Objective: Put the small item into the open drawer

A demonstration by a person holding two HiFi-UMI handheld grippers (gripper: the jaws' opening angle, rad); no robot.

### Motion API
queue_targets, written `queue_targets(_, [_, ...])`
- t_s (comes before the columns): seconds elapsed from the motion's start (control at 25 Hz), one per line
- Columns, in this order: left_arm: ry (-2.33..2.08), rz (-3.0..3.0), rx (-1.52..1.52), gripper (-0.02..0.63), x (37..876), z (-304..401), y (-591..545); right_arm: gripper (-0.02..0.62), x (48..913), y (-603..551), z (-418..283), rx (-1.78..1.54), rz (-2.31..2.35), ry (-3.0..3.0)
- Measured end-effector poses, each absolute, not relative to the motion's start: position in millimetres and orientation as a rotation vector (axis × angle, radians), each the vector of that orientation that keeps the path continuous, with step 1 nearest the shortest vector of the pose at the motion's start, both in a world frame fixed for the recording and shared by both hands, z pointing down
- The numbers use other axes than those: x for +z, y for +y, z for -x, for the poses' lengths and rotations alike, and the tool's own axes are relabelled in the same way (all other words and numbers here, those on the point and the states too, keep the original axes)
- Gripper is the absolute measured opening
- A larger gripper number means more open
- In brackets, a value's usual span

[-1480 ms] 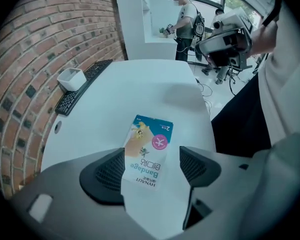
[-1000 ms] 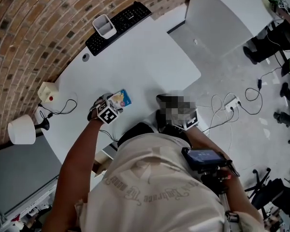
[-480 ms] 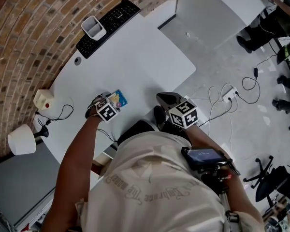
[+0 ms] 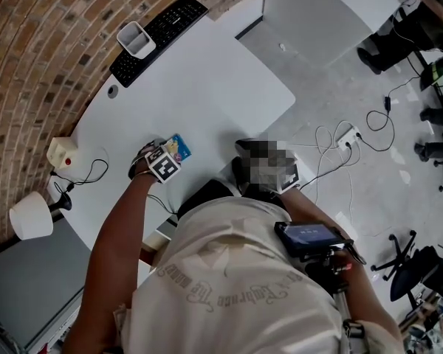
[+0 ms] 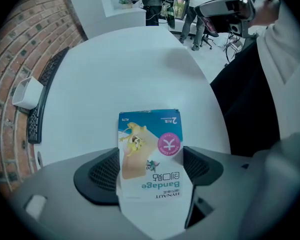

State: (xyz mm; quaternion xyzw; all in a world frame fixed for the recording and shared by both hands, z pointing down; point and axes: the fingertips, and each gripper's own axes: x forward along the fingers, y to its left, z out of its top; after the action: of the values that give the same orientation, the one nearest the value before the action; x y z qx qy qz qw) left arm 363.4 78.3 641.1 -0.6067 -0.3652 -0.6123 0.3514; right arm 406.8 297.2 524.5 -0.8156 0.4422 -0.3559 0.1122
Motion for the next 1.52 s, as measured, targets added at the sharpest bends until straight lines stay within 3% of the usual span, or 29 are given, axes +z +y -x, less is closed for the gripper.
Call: queue_targets(1.52, [-0.522, 2.204, -1.654, 0.385, 584, -290, 73, 0.006, 514, 211, -363, -1.058, 2.202, 1.839])
